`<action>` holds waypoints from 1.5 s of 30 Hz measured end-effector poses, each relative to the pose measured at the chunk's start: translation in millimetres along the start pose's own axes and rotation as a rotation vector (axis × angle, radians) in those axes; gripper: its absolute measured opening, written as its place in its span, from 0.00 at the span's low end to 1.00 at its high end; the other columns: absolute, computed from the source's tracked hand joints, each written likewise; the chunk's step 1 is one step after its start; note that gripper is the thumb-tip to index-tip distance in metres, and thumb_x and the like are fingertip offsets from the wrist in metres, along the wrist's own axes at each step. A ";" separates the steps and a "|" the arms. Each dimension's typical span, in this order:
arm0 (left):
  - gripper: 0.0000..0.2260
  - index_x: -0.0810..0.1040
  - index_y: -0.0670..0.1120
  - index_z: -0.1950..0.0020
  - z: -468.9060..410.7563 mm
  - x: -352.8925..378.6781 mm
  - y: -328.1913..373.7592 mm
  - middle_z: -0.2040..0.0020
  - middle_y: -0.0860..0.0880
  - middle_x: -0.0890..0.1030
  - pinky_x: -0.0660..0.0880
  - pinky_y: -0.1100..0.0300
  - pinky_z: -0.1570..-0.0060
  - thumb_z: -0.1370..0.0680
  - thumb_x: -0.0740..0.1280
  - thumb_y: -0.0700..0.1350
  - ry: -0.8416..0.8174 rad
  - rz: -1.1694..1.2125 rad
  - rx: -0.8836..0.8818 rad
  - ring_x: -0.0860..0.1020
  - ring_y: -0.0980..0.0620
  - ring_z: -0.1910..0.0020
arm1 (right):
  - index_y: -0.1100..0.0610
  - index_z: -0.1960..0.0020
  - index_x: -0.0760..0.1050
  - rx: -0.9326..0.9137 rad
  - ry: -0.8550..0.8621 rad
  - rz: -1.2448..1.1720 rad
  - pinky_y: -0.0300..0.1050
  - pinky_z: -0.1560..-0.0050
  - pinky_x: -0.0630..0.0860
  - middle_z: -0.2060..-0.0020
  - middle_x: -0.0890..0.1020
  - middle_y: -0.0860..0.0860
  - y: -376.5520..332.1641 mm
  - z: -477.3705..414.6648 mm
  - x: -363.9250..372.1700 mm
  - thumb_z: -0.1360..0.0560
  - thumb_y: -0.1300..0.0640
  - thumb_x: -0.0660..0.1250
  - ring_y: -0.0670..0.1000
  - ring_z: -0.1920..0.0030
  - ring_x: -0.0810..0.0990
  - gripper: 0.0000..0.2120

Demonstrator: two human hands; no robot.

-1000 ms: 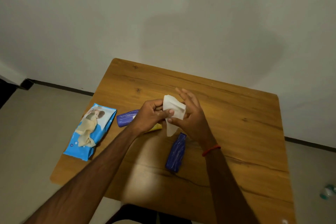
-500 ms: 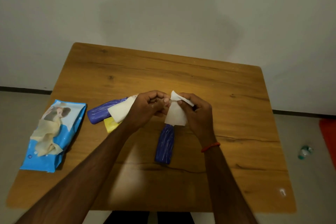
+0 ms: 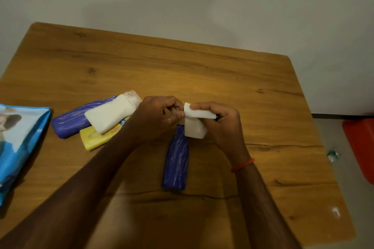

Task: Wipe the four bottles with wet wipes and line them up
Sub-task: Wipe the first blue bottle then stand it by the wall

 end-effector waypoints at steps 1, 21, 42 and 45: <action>0.07 0.83 0.46 0.48 -0.5 1.0 -0.9 0.58 0.52 0.84 0.77 0.59 0.62 0.24 0.68 0.45 -0.017 -0.039 0.028 0.81 0.55 0.61 | 0.57 0.47 0.84 -0.016 -0.013 0.022 0.45 0.50 0.81 0.49 0.85 0.50 2.2 2.1 -0.2 0.27 0.67 0.72 0.46 0.46 0.83 0.10; 0.14 0.81 0.49 0.44 30.1 31.9 -6.9 0.55 0.52 0.82 0.77 0.56 0.58 0.22 0.67 0.57 0.053 -0.412 0.053 0.77 0.56 0.60 | 0.57 0.50 0.85 -0.104 0.056 -0.031 0.55 0.47 0.81 0.52 0.86 0.49 42.0 44.8 26.5 0.27 0.69 0.70 0.51 0.47 0.84 0.10; 0.08 0.82 0.46 0.46 52.4 39.2 -9.1 0.66 0.55 0.81 0.72 0.58 0.61 0.17 0.63 0.43 -0.007 0.270 -0.183 0.76 0.62 0.70 | 0.53 0.50 0.86 -0.181 0.161 0.084 0.45 0.50 0.82 0.54 0.86 0.45 17.8 64.2 27.6 0.26 0.61 0.74 0.44 0.51 0.84 0.06; 0.09 0.80 0.45 0.40 61.8 41.6 -5.7 0.62 0.54 0.81 0.72 0.63 0.67 0.18 0.64 0.42 0.035 0.561 -0.206 0.76 0.62 0.72 | 0.52 0.47 0.85 -0.236 0.218 0.104 0.49 0.48 0.82 0.50 0.84 0.45 12.5 66.5 29.1 0.25 0.61 0.72 0.45 0.48 0.82 0.08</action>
Point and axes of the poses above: each hand's wrist, its own z-axis away from the middle knuckle, its own x-axis out of the palm, y = z × x, the point moved 2 cm from there along -z, towards the middle knuckle
